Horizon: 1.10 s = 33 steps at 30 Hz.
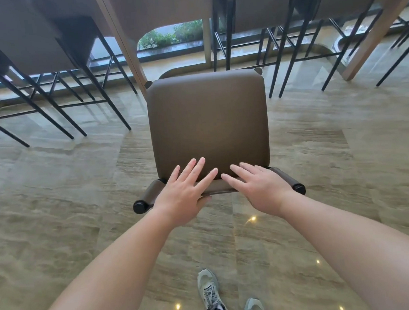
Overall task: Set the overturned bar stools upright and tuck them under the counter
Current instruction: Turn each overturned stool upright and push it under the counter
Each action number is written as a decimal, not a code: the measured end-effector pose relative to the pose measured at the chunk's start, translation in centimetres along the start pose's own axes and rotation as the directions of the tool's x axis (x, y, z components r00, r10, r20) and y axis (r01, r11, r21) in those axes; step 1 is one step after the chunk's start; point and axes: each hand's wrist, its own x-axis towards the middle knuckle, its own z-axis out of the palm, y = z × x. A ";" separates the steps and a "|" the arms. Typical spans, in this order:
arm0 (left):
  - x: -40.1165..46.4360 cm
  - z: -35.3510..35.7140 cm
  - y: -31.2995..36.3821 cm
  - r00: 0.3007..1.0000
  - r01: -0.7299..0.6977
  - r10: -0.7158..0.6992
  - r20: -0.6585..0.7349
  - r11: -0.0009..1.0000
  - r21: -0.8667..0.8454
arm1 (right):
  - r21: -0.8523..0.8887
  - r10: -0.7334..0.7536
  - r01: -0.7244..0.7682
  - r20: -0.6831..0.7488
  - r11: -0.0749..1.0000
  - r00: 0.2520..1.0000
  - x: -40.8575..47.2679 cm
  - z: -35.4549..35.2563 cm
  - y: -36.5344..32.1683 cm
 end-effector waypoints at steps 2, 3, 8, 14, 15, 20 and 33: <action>0.8 -0.3 -0.6 0.999 -0.009 0.010 -0.037 1.000 0.019 | -0.023 -0.005 0.003 -0.116 1.000 0.993 0.8 -0.4 0.5; 1.1 -0.4 -0.9 0.998 -0.011 0.013 -0.060 1.000 0.029 | -0.020 -0.004 0.000 -0.170 1.000 0.986 1.2 -0.6 0.8; 3.6 -1.5 -2.5 0.993 0.024 -0.018 -0.119 0.998 0.052 | -0.024 0.016 -0.023 -0.262 0.999 0.965 3.4 -1.6 2.4; 7.2 -3.4 -4.9 0.993 0.061 -0.059 -0.107 0.998 0.019 | 0.034 0.121 -0.117 -0.213 0.993 0.970 6.9 -4.2 4.9; 7.9 -3.6 -5.3 0.991 0.067 -0.065 -0.117 0.998 0.010 | 0.038 0.137 -0.132 -0.207 0.991 0.969 7.5 -4.6 5.2; 11.3 -4.8 -7.7 0.986 0.097 -0.100 -0.131 0.995 -0.029 | 0.017 0.176 -0.176 -0.173 0.984 0.969 10.5 -6.2 7.4; 19.0 -7.8 -13.4 0.997 0.042 -0.041 -0.067 0.999 0.009 | 0.005 0.161 -0.163 -0.172 0.987 0.972 18.3 -9.6 13.4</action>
